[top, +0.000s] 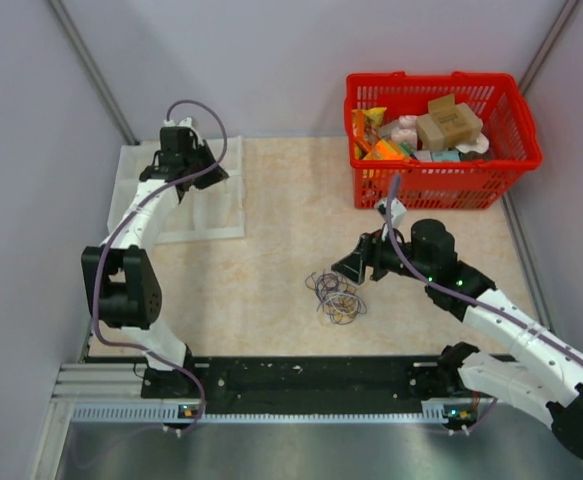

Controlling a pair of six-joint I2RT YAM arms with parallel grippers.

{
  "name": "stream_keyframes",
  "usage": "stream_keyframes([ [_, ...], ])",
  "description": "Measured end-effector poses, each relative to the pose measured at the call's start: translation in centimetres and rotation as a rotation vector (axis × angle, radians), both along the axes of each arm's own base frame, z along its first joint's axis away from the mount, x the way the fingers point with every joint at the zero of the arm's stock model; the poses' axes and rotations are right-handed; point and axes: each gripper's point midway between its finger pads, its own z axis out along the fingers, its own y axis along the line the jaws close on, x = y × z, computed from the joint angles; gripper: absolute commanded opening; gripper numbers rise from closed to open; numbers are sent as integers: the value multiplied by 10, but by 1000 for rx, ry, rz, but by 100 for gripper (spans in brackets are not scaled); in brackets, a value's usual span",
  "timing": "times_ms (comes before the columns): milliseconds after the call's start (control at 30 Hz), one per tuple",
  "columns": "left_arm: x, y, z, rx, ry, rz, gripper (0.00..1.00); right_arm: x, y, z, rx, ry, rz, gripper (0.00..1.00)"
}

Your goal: Untangle the cables

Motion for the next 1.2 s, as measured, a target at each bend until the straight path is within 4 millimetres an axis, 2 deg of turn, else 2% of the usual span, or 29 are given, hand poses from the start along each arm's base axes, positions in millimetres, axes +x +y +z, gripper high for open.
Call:
stream_keyframes([
  [133,13,10,-13,-171,27,-32,0,-1,0,0,1,5,-2,71],
  [267,15,30,-31,-268,72,-17,0,-1,-1,0,1,5,-2,71],
  [400,14,29,-42,-326,106,-47,0,-2,-1,0,1,7,-2,71],
  [533,12,36,-68,-258,170,-13,0,-2,-1,0,2,9,-2,71],
  [667,8,47,-86,-86,219,69,0,-2,-1,0,3,10,-2,71],
  [933,24,20,-91,127,215,70,1,0,2,1,13,11,1,71],
  [1000,27,11,-100,144,227,53,18,0,2,1,14,11,1,71],
  [1100,20,12,-112,169,273,52,41,0,2,1,15,14,1,71],
  [1133,18,15,-113,178,281,53,46,0,2,1,15,15,0,71],
  [1200,17,20,-108,189,276,59,48,0,2,1,15,14,0,71],
])
